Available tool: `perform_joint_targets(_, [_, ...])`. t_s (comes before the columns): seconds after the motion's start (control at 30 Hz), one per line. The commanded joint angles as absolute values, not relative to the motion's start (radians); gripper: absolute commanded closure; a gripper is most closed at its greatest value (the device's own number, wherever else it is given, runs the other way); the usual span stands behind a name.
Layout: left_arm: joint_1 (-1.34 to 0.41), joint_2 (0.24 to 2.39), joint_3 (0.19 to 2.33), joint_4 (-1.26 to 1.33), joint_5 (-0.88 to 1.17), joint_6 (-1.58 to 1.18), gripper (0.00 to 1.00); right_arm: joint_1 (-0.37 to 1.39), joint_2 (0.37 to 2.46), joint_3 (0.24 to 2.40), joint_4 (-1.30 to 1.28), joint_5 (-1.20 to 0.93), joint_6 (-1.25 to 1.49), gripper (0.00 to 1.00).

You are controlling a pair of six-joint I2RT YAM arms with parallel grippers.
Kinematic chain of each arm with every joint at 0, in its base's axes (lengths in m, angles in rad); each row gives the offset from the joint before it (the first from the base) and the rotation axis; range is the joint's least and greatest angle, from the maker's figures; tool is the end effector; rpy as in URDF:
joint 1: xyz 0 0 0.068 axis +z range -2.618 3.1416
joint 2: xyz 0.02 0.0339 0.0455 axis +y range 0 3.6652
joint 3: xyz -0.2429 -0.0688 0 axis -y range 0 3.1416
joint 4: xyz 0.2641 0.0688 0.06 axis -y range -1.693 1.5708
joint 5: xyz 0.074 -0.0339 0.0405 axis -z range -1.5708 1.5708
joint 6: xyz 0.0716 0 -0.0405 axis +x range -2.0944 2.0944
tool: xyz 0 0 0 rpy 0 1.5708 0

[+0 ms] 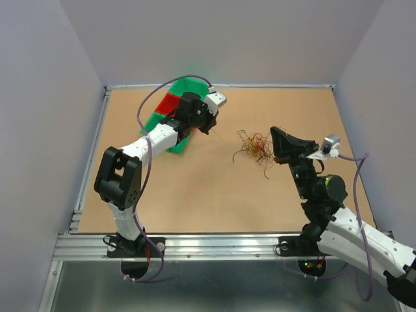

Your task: Untangle the cables

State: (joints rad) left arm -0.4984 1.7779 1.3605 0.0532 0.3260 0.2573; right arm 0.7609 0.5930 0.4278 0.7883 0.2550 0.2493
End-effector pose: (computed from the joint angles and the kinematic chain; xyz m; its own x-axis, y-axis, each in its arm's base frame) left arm 0.4003 -0.2440 0.2485 -0.1205 0.3400 -0.9327 0.7717 0.6230 0.1275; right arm 0.1611 0.1285 0.3486 0.2815 0.5977 -0.7507 -0.6072 0.7167 0.3430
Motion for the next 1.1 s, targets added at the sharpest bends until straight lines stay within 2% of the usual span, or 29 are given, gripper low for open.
perform_joint_targets(0.0, [-0.549,1.675,1.315,0.054,0.414,0.399,1.0,0.765,0.838,0.592,0.759,0.524,0.168,0.99])
perform_joint_targets(0.07, [-0.551,1.64,1.292,0.052,0.481,0.42,1.0,0.765,1.031,0.708,0.738,0.627,0.12,0.99])
perform_joint_targets(0.13, [-0.549,1.611,1.278,0.051,0.526,0.448,1.0,0.749,1.15,0.776,0.715,0.643,0.115,0.99])
perform_joint_targets(0.27, [-0.546,1.511,1.198,0.077,0.667,0.483,0.99,0.538,1.342,0.882,0.608,0.263,0.308,0.99])
perform_joint_targets(0.3, [-0.548,1.503,1.192,0.08,0.693,0.482,0.97,0.522,1.37,0.908,0.604,0.129,0.349,0.99])
perform_joint_targets(0.33, [-0.546,1.497,1.186,0.081,0.69,0.479,0.92,0.515,1.409,0.914,0.604,0.102,0.347,0.99])
perform_joint_targets(0.37, [-0.546,1.497,1.183,0.101,0.672,0.454,0.86,0.515,1.419,0.922,0.606,0.078,0.348,0.99])
perform_joint_targets(0.4, [-0.545,1.499,1.178,0.115,0.604,0.44,0.69,0.515,1.425,0.926,0.612,0.043,0.351,0.99])
perform_joint_targets(0.43, [-0.54,1.502,1.177,0.129,0.577,0.43,0.58,0.515,1.428,0.927,0.617,0.028,0.353,0.99])
perform_joint_targets(0.47, [-0.519,1.505,1.169,0.164,0.537,0.398,0.36,0.515,1.428,0.925,0.629,-0.039,0.35,0.99])
perform_joint_targets(0.6, [-0.424,1.493,1.152,0.254,0.514,0.268,0.07,0.515,1.422,0.923,0.641,-0.129,0.35,1.0])
perform_joint_targets(0.73, [-0.338,1.477,1.147,0.301,0.576,0.205,0.05,0.515,1.411,0.913,0.655,-0.181,0.351,0.99])
perform_joint_targets(0.87, [-0.365,1.453,1.094,0.328,0.718,0.262,0.01,0.518,1.396,0.908,0.661,-0.236,0.367,0.99])
perform_joint_targets(1.07, [-0.396,1.424,0.965,0.487,0.88,0.285,0.01,0.541,1.356,0.899,0.666,-0.288,0.359,1.0])
